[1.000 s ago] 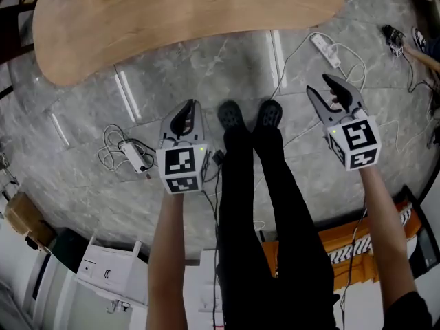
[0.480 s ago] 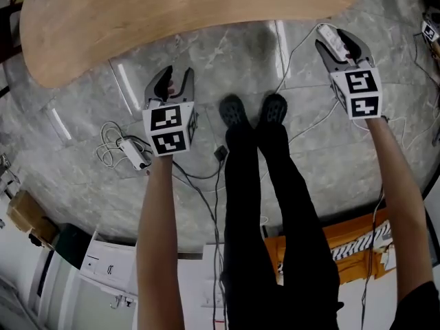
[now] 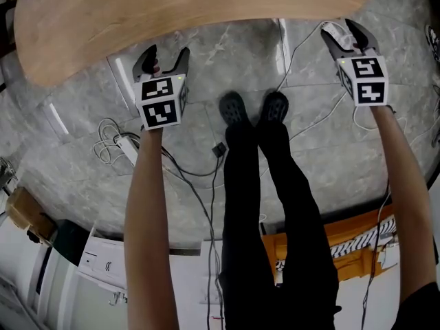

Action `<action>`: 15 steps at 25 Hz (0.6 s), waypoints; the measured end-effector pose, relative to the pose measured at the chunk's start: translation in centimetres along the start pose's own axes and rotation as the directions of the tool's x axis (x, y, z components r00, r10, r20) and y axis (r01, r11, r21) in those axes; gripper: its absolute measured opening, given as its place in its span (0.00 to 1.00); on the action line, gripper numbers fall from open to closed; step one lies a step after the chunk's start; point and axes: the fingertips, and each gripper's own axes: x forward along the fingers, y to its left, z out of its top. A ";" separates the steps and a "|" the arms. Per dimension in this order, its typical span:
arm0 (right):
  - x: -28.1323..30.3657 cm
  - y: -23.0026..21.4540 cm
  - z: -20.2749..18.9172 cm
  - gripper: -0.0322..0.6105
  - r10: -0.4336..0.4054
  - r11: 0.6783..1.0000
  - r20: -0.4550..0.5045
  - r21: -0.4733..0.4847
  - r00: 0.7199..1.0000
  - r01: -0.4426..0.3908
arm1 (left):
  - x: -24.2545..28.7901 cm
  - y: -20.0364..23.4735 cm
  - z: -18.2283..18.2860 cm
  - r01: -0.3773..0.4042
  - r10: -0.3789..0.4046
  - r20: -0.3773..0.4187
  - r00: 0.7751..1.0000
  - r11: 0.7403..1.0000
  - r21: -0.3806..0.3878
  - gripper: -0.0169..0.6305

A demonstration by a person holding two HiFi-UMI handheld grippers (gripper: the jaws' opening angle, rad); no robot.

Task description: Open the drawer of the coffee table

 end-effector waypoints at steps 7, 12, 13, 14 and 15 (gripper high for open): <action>1.1 -0.1 0.6 0.42 0.009 0.999 -0.008 -0.037 1.000 -0.009 | 2.2 1.5 1.2 -0.024 0.024 -0.007 1.000 1.000 -0.005 0.52; 1.7 0.2 1.0 0.42 0.019 0.999 -0.010 -0.036 1.000 -0.019 | 2.9 1.1 2.2 -0.010 0.010 0.004 1.000 1.000 0.022 0.52; 1.7 0.2 1.1 0.42 0.017 0.999 -0.010 -0.034 1.000 -0.017 | 3.0 0.9 2.3 -0.009 0.009 0.006 1.000 1.000 0.026 0.52; 1.8 0.2 1.0 0.42 0.014 0.999 -0.011 -0.032 1.000 -0.015 | 3.0 0.8 2.4 -0.008 0.008 0.007 1.000 1.000 0.028 0.52; 1.8 0.2 1.0 0.42 0.012 0.999 -0.012 -0.031 1.000 -0.012 | 3.1 0.7 2.6 -0.008 0.007 0.008 1.000 1.000 0.030 0.52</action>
